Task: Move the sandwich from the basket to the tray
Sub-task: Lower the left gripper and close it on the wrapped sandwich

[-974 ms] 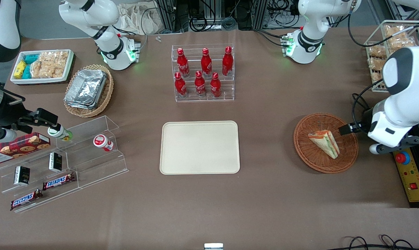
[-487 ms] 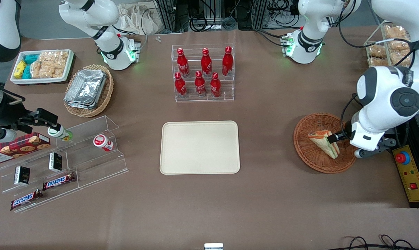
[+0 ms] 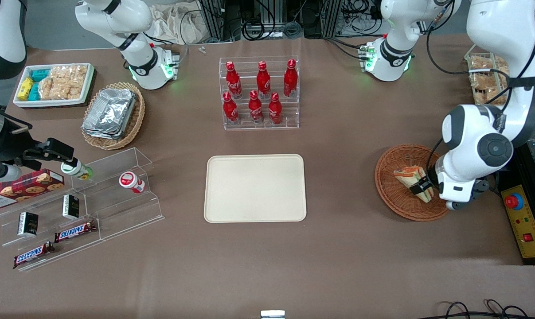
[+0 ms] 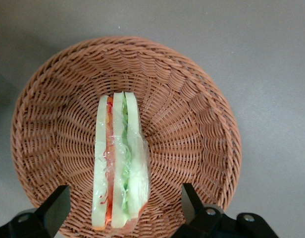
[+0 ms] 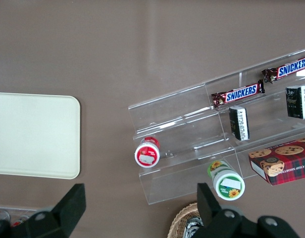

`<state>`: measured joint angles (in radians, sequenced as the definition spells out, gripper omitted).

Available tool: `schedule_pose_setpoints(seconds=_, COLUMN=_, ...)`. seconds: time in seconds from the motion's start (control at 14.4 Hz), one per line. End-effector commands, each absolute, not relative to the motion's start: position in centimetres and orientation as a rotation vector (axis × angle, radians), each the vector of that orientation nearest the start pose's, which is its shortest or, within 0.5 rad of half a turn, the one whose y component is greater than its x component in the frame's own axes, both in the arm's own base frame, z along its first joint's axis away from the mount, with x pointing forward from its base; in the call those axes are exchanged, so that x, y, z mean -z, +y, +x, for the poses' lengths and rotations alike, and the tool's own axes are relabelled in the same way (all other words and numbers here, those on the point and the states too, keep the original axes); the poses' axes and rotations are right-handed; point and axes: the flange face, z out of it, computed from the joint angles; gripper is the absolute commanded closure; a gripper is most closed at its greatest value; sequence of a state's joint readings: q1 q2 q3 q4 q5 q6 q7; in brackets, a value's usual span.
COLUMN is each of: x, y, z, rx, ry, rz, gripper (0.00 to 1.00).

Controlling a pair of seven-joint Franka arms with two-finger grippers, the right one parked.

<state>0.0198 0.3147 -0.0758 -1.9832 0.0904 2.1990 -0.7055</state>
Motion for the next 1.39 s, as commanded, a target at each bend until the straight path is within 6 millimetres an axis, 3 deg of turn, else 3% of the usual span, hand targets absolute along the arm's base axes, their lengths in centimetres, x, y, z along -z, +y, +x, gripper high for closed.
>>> schedule_pose_setpoints(seconds=0.0, x=-29.5, y=-2.7, z=59.1, rx=-0.103, ry=-0.93, rz=-2.902, gripper=0.0)
schedule_pose_setpoints(seconds=0.42, x=-26.0, y=-1.8, z=57.1, rx=-0.069, ry=-1.01, rz=-2.9, gripper=0.0)
schedule_pose_setpoints(seconds=0.77, x=-25.3, y=-1.6, z=56.8, rx=-0.047, ry=-1.019, rz=-2.907, gripper=0.0)
schedule_pose_setpoints(seconds=0.83, x=-25.3, y=-1.6, z=56.9, rx=-0.045, ry=-1.021, rz=-2.908, gripper=0.18)
schedule_pose_setpoints(seconds=0.9, x=-25.1, y=-1.7, z=57.0, rx=-0.046, ry=-1.031, rz=-2.905, gripper=0.5)
schedule_pose_setpoints(seconds=0.97, x=-25.1, y=-1.8, z=57.1, rx=-0.044, ry=-1.051, rz=-2.897, gripper=0.74)
schedule_pose_setpoints(seconds=1.04, x=-25.3, y=-1.8, z=57.3, rx=-0.035, ry=-1.083, rz=-2.888, gripper=0.89)
schedule_pose_setpoints(seconds=1.32, x=-25.0, y=-1.9, z=57.4, rx=-0.04, ry=-1.108, rz=-2.876, gripper=0.94)
